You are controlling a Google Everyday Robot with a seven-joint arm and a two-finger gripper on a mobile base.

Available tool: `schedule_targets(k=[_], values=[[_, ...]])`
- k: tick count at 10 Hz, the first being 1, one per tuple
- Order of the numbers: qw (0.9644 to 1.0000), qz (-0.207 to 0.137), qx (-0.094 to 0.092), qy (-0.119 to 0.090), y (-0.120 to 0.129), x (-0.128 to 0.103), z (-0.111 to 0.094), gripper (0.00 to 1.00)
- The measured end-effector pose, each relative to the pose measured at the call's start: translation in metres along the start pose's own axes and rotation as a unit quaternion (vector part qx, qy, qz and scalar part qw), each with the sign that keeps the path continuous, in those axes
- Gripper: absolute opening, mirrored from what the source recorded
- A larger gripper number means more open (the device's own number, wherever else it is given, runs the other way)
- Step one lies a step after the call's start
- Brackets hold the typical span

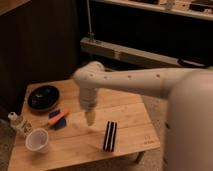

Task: Move the arm in a circular motion

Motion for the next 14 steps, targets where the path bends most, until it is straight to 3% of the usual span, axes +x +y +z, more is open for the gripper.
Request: schedule_targets(k=[2, 4, 7, 10, 11, 14], values=[[0.999, -0.045, -0.007, -0.003, -0.031, -0.027, 0.007, 0.65], [0.995, -0.099, -0.014, -0.001, -0.078, -0.057, 0.013, 0.65], [0.9909, -0.134, -0.011, 0.011, -0.149, -0.071, 0.011, 0.65], [0.9936, -0.111, 0.005, 0.019, -0.218, -0.026, -0.008, 0.65], [0.9951, -0.096, 0.011, 0.02, -0.228, -0.008, -0.014, 0.65], [0.9983, -0.048, 0.021, 0.024, -0.215, 0.033, -0.025, 0.65]])
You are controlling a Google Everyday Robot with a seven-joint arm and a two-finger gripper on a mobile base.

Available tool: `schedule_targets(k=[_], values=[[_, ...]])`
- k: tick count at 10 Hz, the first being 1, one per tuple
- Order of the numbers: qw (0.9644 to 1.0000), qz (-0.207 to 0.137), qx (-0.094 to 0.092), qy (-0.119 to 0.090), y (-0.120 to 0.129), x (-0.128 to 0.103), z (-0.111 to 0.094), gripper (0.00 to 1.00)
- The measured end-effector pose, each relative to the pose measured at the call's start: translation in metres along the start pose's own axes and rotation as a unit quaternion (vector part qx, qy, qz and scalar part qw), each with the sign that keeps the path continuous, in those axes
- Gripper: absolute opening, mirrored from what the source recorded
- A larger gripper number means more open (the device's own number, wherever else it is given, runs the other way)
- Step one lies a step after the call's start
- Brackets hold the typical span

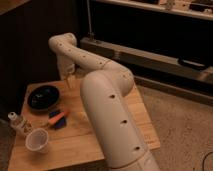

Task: Move the arm in a circular motion

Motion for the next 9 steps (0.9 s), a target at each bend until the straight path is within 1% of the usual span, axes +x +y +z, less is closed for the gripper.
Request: schedule_targets(k=[1, 2, 4, 5, 6, 7, 8, 9], values=[[0.9999, 0.015, 0.003, 0.001, 0.015, 0.009, -0.003, 0.65], [0.9992, 0.039, 0.008, 0.004, 0.044, 0.025, -0.007, 0.65], [0.997, 0.076, 0.011, 0.006, 0.089, 0.043, -0.012, 0.65], [0.9957, 0.092, 0.013, 0.007, 0.108, 0.047, -0.013, 0.65], [0.9932, 0.115, 0.014, 0.009, 0.141, 0.051, -0.015, 0.65], [0.9911, 0.132, 0.013, 0.01, 0.165, 0.053, -0.016, 0.65], [0.9889, 0.148, 0.011, 0.012, 0.19, 0.053, -0.016, 0.65], [0.9863, 0.164, 0.006, 0.012, 0.224, 0.045, -0.013, 0.65]])
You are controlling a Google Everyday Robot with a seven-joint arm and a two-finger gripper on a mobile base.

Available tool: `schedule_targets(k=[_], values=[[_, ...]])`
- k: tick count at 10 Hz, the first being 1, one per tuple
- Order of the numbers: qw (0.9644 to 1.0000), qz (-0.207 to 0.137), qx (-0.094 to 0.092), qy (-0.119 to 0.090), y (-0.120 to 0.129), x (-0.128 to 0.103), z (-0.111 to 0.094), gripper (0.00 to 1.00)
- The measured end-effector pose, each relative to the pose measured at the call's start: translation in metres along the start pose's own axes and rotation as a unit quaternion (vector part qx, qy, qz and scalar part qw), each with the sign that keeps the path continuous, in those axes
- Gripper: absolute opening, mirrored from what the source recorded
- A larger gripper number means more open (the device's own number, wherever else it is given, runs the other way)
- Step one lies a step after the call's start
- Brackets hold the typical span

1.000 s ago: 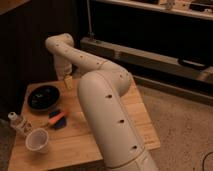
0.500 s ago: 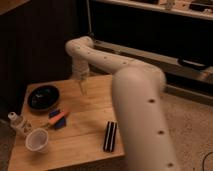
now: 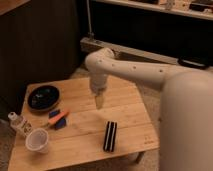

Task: Move the arm in a circular motion

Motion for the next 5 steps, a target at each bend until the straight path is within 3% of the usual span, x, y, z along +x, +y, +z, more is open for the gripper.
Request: schedule_targets(k=[3, 5], values=[[0.9997, -0.008, -0.02, -0.009, 0.069, -0.022, 0.015, 0.65], [0.9985, -0.039, -0.035, -0.018, 0.089, -0.043, 0.027, 0.65]])
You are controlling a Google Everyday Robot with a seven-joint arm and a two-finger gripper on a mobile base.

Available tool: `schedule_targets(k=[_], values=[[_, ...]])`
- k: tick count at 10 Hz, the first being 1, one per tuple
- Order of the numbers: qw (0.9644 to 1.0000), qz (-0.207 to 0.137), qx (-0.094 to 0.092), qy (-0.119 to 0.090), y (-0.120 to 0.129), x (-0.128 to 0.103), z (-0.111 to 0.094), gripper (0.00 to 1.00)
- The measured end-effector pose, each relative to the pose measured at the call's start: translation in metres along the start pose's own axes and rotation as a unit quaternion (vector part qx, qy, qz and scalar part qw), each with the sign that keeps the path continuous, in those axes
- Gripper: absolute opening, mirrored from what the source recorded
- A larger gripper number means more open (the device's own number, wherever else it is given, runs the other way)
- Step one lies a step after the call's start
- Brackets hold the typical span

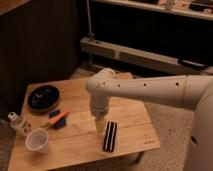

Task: Move the arm in a circular motion

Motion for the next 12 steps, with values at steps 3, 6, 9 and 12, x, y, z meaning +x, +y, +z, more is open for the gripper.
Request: schedule_targets(k=[3, 6, 9, 12], values=[[0.997, -0.075, -0.015, -0.007, -0.024, -0.038, 0.013, 0.65], [0.9871, -0.158, -0.026, -0.012, -0.073, -0.096, 0.021, 0.65], [0.9704, -0.238, -0.037, -0.014, -0.12, -0.149, 0.026, 0.65], [0.9577, -0.286, -0.034, -0.005, -0.179, -0.192, 0.024, 0.65]])
